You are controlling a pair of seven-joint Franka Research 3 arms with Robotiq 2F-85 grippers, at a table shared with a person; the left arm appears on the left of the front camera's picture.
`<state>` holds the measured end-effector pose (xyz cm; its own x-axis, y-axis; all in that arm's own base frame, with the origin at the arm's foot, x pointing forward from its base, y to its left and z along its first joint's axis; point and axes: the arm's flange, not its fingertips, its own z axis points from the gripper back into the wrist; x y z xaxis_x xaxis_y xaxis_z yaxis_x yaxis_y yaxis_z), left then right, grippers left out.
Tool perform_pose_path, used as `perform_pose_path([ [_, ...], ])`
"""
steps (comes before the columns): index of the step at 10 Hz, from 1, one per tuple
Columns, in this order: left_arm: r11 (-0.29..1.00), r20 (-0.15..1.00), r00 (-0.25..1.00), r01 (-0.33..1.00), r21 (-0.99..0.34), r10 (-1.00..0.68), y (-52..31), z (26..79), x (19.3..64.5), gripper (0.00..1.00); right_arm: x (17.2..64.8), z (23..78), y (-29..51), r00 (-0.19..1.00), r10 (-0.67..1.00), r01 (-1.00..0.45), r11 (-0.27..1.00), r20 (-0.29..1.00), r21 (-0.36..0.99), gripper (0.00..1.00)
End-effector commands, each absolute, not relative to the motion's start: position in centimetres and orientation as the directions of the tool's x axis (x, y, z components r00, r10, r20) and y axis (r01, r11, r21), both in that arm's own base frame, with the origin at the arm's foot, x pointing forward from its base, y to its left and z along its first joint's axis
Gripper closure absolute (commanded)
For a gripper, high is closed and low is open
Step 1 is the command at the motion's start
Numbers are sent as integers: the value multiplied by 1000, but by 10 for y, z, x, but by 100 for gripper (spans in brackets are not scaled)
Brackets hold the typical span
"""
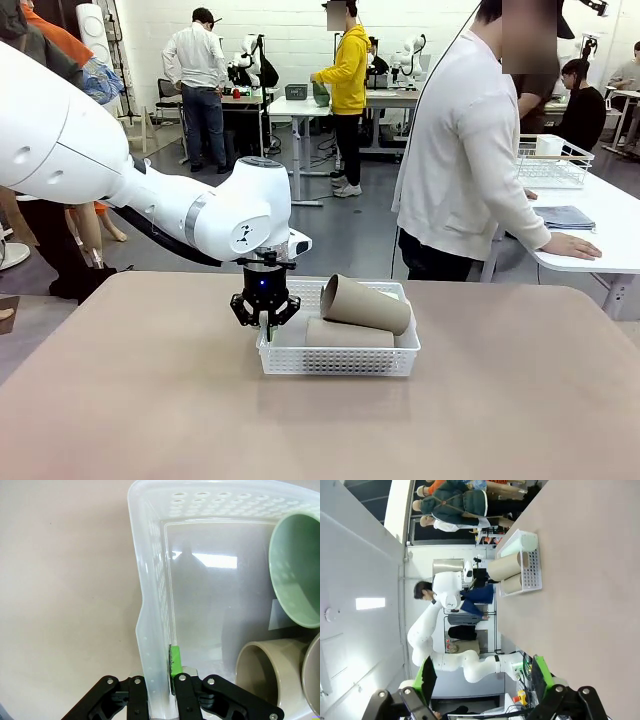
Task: Clean and organize the cups into the basket.
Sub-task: Move the Organizing basket back to the left side of the table.
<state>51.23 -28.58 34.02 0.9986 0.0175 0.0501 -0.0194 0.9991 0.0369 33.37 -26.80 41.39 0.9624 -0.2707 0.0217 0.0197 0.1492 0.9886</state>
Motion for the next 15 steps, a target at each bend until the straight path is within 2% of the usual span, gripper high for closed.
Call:
perform_pose_path([
  [1, 999, 50, 999, -13, 42, 11, -285, 338, 511, 100, 332, 413, -265, 961, -275, 19, 150, 23, 989, 0],
  [8, 999, 50, 999, -13, 42, 11, -285, 338, 511, 100, 332, 413, -265, 961, -275, 19, 150, 23, 989, 0],
  [9, 999, 50, 999, -19, 37, 18, -286, 340, 512, 94, 332, 413, -265, 961, -275, 19, 150, 23, 989, 0],
  [11, 1000, 23, 999, 28, 10, -28, -242, 353, 504, 94, 332, 413, -265, 961, -275, 19, 150, 23, 989, 0],
  [15, 984, -3, 991, 131, 120, -132, -165, 386, 475, 94, 332, 413, -265, 961, -275, 19, 150, 23, 989, 0],
])
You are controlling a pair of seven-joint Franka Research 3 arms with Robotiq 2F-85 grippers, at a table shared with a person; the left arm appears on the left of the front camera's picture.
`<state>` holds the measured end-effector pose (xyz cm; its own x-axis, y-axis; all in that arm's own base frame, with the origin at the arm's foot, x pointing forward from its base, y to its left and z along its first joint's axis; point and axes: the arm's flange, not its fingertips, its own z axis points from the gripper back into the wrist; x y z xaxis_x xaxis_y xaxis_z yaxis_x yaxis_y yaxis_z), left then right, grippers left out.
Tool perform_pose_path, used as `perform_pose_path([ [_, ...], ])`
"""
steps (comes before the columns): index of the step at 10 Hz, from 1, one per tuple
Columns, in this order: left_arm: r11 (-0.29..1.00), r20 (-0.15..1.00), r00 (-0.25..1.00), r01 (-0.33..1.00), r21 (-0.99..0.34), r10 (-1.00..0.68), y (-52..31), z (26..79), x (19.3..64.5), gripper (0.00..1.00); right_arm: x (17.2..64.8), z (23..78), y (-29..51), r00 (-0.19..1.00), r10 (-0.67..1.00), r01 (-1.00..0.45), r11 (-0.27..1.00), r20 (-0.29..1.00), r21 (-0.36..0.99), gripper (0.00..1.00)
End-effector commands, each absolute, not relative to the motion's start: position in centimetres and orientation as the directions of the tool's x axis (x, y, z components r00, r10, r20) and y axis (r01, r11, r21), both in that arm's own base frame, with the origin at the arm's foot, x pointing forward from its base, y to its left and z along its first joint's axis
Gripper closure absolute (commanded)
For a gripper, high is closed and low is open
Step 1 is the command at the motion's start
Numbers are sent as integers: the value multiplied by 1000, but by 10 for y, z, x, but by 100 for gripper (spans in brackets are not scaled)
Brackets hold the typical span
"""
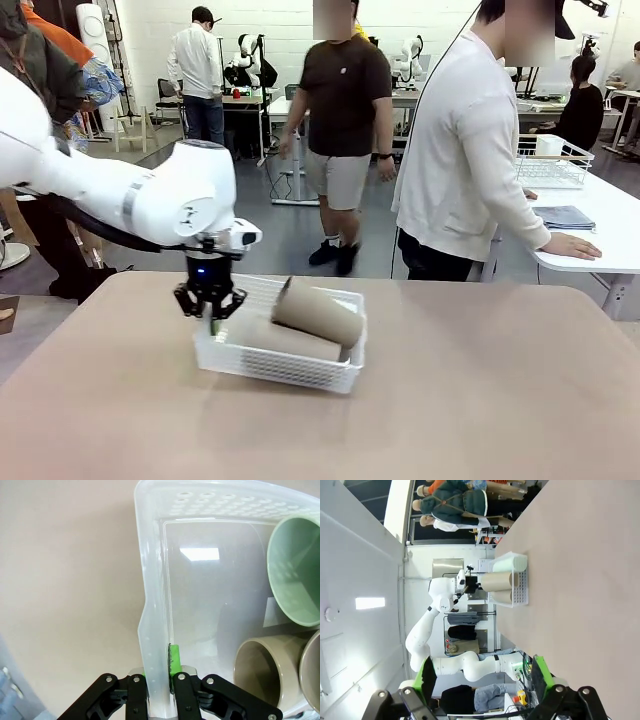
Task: Clean and organize the cups into the basket.
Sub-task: Move the Organizing basket back to the left side of the table.
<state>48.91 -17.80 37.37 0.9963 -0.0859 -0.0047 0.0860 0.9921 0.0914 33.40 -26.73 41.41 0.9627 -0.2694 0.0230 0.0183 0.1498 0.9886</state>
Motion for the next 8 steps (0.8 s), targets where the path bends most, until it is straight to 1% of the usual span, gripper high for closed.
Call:
perform_pose_path([
  [1, 982, -1, 990, 138, 131, -139, -147, 391, 469, 94, 332, 413, -265, 961, -275, 19, 150, 23, 989, 0],
  [5, 985, 15, 994, 103, 140, -106, -72, 402, 460, 94, 332, 413, -265, 961, -275, 19, 150, 23, 989, 0],
  [8, 994, 58, 998, 12, 112, -19, -18, 403, 448, 94, 332, 413, -265, 961, -275, 19, 150, 23, 989, 0],
])
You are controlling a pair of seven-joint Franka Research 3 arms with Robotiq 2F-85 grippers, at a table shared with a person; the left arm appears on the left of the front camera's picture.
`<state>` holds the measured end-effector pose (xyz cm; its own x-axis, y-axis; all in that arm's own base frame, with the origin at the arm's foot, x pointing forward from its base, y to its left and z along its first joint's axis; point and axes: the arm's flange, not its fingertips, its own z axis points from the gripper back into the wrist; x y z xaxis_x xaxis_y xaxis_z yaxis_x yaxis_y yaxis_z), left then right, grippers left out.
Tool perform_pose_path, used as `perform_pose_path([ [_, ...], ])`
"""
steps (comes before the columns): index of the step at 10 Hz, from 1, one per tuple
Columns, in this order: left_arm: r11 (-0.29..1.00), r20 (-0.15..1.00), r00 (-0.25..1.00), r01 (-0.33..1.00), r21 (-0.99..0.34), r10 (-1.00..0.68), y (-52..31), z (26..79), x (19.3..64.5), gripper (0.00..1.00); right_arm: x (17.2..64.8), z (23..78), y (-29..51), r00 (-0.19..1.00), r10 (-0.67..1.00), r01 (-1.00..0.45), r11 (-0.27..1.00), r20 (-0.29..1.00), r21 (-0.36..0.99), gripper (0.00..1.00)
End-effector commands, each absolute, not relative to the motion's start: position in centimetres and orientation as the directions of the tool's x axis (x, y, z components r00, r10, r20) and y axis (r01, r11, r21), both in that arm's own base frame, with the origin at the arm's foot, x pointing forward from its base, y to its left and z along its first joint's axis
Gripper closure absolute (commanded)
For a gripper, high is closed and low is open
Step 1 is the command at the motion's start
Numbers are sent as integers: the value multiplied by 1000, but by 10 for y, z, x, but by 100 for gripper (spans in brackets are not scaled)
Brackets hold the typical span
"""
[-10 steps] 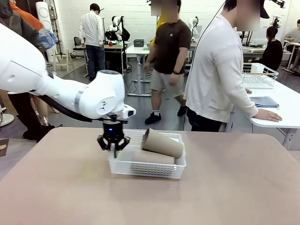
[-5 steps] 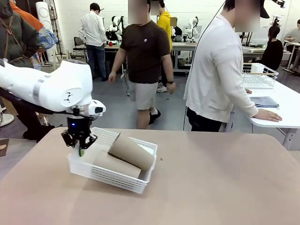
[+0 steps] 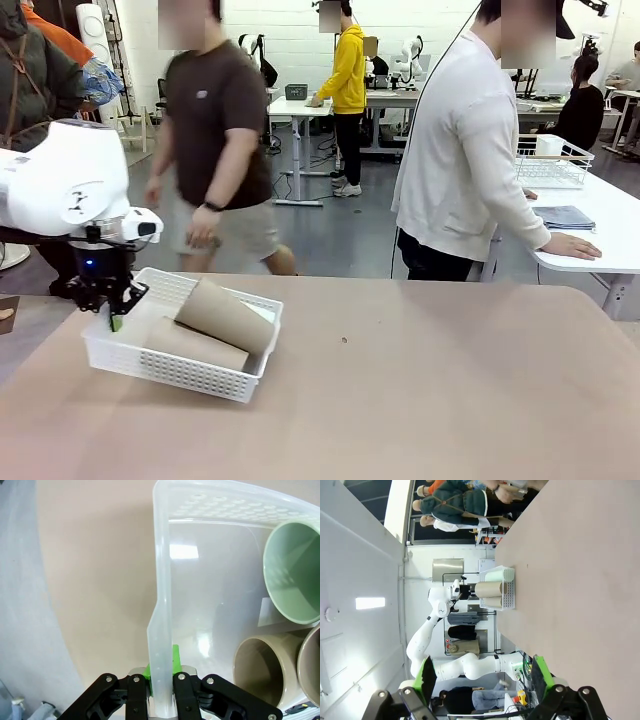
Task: Clean and organize the cups into the basket.
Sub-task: Move the Organizing basket back to the left side of the table.
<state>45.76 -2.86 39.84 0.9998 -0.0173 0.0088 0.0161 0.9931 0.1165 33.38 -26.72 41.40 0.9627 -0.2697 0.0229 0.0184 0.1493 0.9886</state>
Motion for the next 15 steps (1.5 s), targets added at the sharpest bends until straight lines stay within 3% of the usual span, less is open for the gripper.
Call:
perform_pose_path([
  [1, 990, 77, 997, -33, 138, 23, -3, 404, 446, 94, 332, 413, -265, 961, -275, 19, 150, 23, 989, 0],
  [5, 984, 97, 993, -83, 160, 68, 54, 404, 437, 94, 332, 413, -265, 961, -275, 19, 150, 23, 989, 0],
  [12, 987, -9, 998, -68, 146, 70, 89, 357, 458, 94, 332, 413, -265, 961, -275, 19, 150, 23, 989, 0],
  [13, 987, -7, 998, -67, 145, 69, 88, 356, 460, 37, 332, 413, -265, 961, -275, 19, 150, 23, 989, 0],
  [14, 988, 1, 998, -55, 146, 56, 89, 357, 459, 37, 332, 413, -265, 961, -275, 19, 150, 23, 989, 0],
  [15, 987, 5, 999, -49, 150, 49, 88, 359, 458, 0, 332, 413, -265, 961, -275, 19, 150, 23, 989, 0],
])
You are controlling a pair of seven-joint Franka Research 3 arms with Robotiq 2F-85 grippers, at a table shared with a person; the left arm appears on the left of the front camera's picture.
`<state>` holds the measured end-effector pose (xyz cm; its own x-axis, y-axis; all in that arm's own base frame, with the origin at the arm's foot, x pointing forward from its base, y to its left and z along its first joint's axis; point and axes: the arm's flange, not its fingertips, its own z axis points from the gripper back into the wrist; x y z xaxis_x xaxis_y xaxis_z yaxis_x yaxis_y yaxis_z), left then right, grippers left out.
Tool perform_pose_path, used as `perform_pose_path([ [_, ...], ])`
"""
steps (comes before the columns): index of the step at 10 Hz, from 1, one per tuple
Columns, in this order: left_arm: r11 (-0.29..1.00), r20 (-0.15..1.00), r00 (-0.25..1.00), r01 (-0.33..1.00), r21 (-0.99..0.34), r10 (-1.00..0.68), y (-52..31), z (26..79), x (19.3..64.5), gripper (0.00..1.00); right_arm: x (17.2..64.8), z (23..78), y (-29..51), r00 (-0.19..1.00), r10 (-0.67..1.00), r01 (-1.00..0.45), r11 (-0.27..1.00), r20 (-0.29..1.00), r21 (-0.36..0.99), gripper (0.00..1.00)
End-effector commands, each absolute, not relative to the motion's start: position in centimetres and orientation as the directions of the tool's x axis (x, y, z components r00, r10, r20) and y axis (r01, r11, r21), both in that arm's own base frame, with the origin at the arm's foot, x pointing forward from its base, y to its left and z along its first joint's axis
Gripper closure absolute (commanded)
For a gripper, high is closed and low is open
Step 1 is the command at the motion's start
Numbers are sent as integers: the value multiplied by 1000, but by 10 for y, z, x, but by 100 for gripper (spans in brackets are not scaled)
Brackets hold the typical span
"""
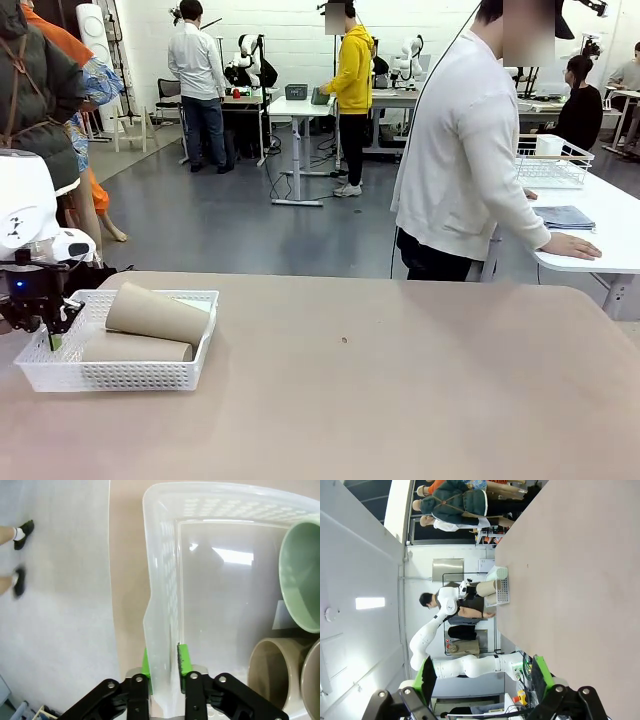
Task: Clean and organize the cups into the basket.
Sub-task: Move the Organizing basket back to the left side of the table.
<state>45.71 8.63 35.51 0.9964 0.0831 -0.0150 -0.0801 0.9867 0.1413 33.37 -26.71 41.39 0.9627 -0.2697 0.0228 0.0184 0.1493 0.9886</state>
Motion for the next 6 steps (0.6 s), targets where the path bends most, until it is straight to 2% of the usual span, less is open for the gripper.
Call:
perform_pose_path([
  [1, 987, 16, 999, -52, 153, 50, 87, 361, 457, 35, 332, 413, -265, 961, -275, 19, 150, 23, 989, 0],
  [2, 987, 30, 998, -56, 148, 52, 87, 363, 456, 0, 332, 413, -265, 961, -275, 19, 150, 23, 989, 0],
  [6, 989, 61, 996, -71, 130, 64, 87, 368, 453, 0, 332, 413, -265, 961, -275, 19, 150, 23, 989, 0],
])
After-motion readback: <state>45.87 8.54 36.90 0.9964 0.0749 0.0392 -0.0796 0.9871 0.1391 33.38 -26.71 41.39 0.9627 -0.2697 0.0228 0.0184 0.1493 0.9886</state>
